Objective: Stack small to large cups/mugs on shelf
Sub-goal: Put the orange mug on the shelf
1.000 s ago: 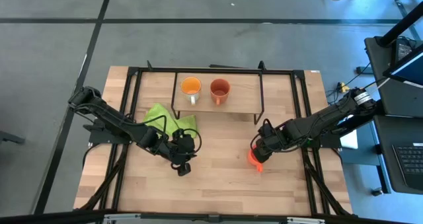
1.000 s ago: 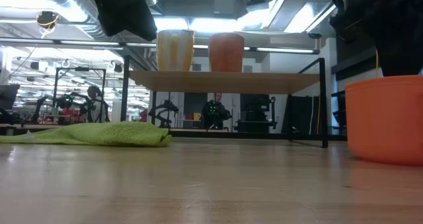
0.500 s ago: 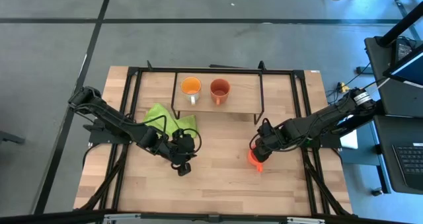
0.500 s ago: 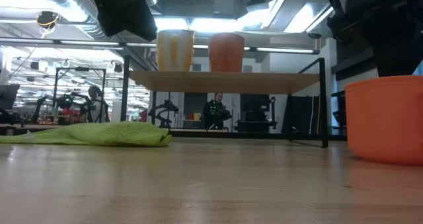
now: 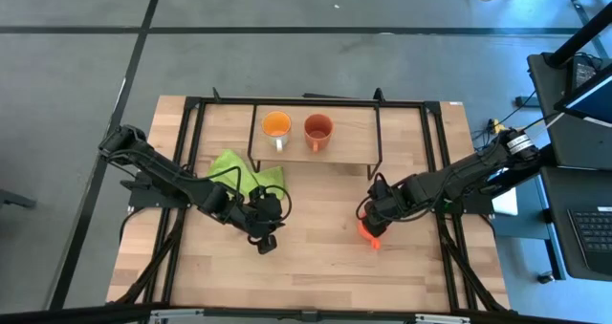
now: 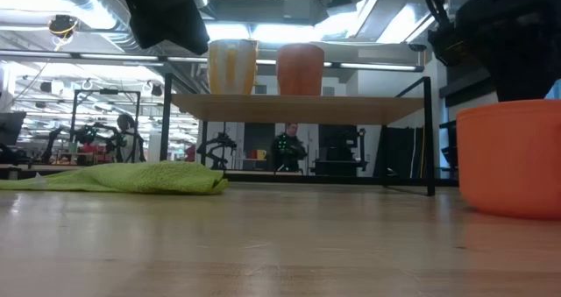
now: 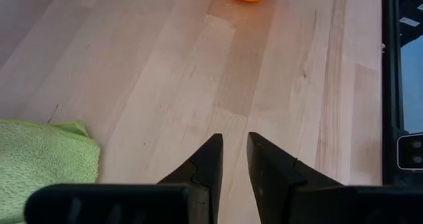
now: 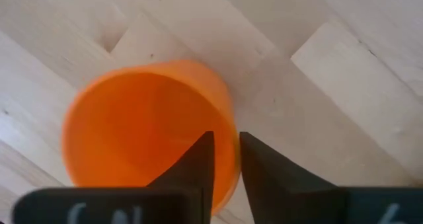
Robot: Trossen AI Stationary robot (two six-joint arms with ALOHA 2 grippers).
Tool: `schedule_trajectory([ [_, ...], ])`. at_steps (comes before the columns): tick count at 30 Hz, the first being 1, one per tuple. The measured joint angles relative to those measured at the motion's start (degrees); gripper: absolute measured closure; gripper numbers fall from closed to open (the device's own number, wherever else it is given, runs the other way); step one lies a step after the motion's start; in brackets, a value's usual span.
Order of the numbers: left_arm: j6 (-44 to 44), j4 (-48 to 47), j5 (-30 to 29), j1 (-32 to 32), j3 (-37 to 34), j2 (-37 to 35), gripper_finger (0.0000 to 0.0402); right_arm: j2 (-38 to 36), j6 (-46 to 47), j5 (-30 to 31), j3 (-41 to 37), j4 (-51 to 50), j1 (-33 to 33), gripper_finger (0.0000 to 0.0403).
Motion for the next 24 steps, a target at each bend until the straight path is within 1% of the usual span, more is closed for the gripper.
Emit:
schedule_trajectory([
  [6, 0.00, 0.00, -0.35, 0.00, 0.00, 0.00, 0.0337, 0.00, -1.12, 0.03, 0.00, 0.00, -0.34, 0.0390],
  [11, 0.00, 0.00, -0.34, 0.00, 0.00, 0.00, 0.0337, 0.00, -1.11, -0.03, 0.00, -0.35, -0.44, 0.0384],
  [14, 0.00, 0.00, -0.35, 0.00, 0.00, 0.00, 0.0337, 0.00, -1.78, -0.54, 1.32, -1.72, -0.44, 0.0393],
  [16, 0.00, 0.02, -0.34, 0.00, 0.00, 0.00, 0.0337, 0.00, -2.83, -0.55, 3.69, -3.72, -0.47, 0.0394],
  [19, 0.00, 0.02, -0.41, 0.00, 0.00, 0.00, 0.0337, 0.00, -4.75, -0.17, 9.41, -9.15, -0.94, 0.0395],
  [24, 0.00, 0.04, -1.71, 0.01, 0.00, 0.00, 0.0337, 0.03, -11.62, 6.50, 22.68, -18.90, -1.90, 0.0396],
])
